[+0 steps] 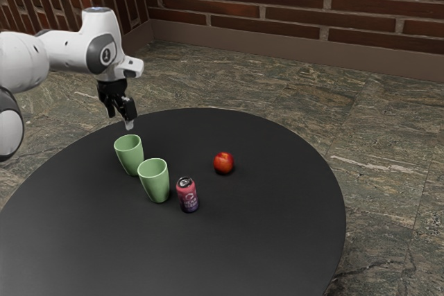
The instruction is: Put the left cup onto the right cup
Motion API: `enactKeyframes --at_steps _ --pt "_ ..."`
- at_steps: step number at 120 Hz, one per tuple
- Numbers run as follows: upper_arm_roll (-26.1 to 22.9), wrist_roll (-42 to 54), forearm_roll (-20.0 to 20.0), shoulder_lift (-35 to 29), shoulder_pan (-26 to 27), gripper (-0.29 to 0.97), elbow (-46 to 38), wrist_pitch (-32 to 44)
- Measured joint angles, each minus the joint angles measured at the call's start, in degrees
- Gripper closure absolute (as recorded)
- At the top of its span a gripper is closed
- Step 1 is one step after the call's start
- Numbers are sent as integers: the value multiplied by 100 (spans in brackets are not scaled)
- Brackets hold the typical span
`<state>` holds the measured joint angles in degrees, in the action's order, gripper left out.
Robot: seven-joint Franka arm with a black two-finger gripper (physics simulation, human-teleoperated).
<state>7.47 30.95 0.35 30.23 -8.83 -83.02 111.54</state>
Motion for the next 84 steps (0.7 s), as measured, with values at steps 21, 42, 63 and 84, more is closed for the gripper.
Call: enactKeyframes --at_steps 21,42,63,84 --pt "-1 81 5 -5 -4 2 -142 171" --pt "0 140 -19 9 -12 2 -198 281" --pt "0 181 -36 12 -13 2 -333 386" --pt "6 207 -87 15 -26 2 -414 472"
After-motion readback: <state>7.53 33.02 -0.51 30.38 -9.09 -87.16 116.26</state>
